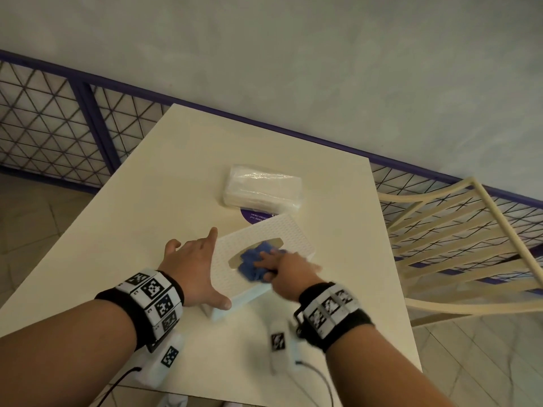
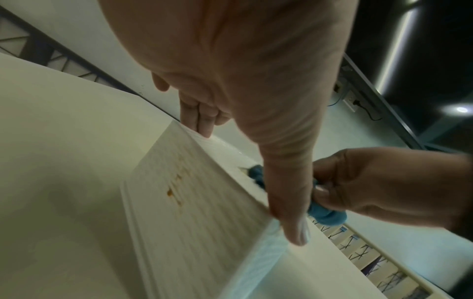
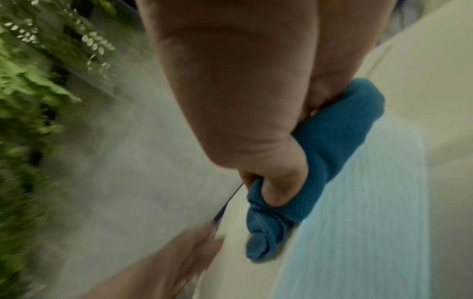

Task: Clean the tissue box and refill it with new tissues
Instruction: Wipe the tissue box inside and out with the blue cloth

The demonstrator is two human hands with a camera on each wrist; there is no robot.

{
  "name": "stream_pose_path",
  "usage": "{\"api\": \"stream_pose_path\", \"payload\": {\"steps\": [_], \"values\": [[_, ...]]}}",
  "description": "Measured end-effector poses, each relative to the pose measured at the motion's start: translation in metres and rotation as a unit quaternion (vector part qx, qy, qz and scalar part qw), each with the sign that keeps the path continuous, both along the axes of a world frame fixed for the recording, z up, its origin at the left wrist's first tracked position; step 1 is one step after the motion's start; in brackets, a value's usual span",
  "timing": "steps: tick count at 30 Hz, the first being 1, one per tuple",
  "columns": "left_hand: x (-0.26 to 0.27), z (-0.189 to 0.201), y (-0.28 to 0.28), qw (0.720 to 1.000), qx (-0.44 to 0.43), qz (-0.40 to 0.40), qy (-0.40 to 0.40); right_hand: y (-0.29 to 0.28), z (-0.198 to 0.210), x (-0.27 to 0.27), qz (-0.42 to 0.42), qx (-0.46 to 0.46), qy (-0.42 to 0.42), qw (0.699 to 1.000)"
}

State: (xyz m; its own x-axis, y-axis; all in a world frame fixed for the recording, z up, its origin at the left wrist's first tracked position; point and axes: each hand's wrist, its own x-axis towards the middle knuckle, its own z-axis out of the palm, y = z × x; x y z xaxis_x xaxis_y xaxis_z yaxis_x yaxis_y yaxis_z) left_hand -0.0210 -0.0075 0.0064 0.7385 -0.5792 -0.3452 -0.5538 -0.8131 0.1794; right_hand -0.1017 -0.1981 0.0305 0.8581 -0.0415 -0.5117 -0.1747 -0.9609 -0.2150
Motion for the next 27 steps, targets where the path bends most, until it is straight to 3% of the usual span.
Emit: {"api": "stream_pose_path", "payload": {"steps": [3,6,10,12,15,18,24,27], "values": [[0.001,0.0,-0.002,1.0,-0.003,0.001,0.004,0.047,-0.007,-0.02,0.048,0.039,-0.029,0.998],[0.0,0.001,-0.003,1.0,0.012,0.001,-0.004,0.023,-0.022,-0.029,-0.053,0.074,-0.087,0.992],[-0.002,0.0,-0.004,1.0,0.025,0.004,0.001,-0.059,-0.022,-0.015,-0.198,0.003,-0.08,0.977],[-0.002,0.0,-0.004,1.0,0.027,0.007,0.003,-0.071,-0.02,-0.006,-0.216,0.0,-0.053,0.975],[-0.001,-0.001,-0.004,1.0,0.021,0.01,0.003,-0.047,-0.021,-0.006,-0.207,-0.006,-0.067,0.976],[-0.001,0.0,-0.005,1.0,0.021,0.012,-0.006,-0.008,-0.026,-0.02,-0.201,0.058,-0.139,0.968],[-0.001,0.004,-0.008,0.999,0.023,-0.012,-0.018,0.03,-0.036,-0.038,-0.132,0.179,-0.189,0.956],[-0.005,0.007,-0.009,0.998,0.059,-0.037,-0.013,0.009,-0.024,-0.052,-0.197,0.269,-0.183,0.925]]}}
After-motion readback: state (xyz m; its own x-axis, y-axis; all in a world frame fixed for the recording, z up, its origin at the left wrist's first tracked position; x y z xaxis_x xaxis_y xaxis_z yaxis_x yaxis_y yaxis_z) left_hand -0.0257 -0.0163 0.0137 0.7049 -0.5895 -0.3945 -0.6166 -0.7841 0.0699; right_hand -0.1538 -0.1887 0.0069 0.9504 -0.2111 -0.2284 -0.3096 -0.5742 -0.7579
